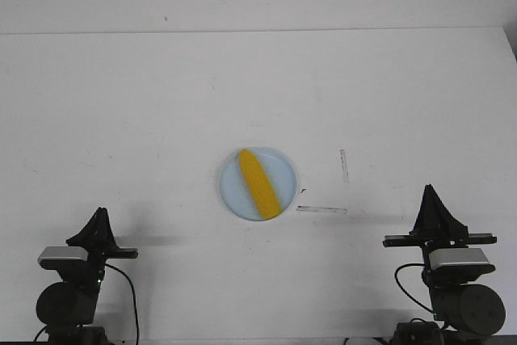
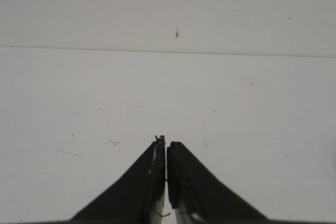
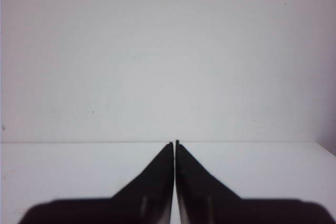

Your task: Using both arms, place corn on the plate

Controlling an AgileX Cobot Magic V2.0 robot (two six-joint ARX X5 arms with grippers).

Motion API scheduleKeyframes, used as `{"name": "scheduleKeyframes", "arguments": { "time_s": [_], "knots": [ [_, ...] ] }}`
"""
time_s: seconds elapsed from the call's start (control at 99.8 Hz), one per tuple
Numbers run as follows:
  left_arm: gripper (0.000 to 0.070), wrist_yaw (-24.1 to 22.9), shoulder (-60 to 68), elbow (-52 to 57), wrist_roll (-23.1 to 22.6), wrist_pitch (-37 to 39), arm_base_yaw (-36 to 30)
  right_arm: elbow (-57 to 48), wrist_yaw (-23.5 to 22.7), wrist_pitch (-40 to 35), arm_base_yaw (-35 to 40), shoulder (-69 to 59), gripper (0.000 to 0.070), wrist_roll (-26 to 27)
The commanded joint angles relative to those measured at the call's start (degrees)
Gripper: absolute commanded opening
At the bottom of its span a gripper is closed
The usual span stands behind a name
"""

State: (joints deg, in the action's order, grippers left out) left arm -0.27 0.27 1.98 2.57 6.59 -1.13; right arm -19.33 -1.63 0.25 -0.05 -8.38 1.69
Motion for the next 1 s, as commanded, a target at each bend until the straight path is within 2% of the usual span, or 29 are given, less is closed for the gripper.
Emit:
{"name": "scheduleKeyframes", "arguments": {
  "time_s": [0.0, 0.421, 0.642, 0.902, 0.992],
  "knots": [
    [0.0001, -0.2, -0.1, -1.2, 0.5, 0.8, 0.1, -0.2, 0.2, 0.6, 0.0, 0.1, 0.0003, 0.0],
    [0.0001, -0.2, -0.1, -1.2, 0.5, 0.8, 0.1, 2.1, -0.5, 0.9, 0.1, 1.3, 0.0003, -0.1],
    [0.0001, -0.2, -0.1, -1.2, 0.5, 0.8, 0.1, 11.7, -1.8, 8.3, 0.2, 4.1, 0.0003, 0.0],
    [0.0001, -0.2, -0.1, -1.2, 0.5, 0.8, 0.1, 18.6, -1.9, 9.0, 0.2, 8.5, 0.0003, 0.0],
    [0.0001, -0.2, -0.1, -1.2, 0.5, 0.8, 0.1, 18.6, -1.9, 5.4, 0.2, 8.3, 0.0003, 0.4]
  ]
}}
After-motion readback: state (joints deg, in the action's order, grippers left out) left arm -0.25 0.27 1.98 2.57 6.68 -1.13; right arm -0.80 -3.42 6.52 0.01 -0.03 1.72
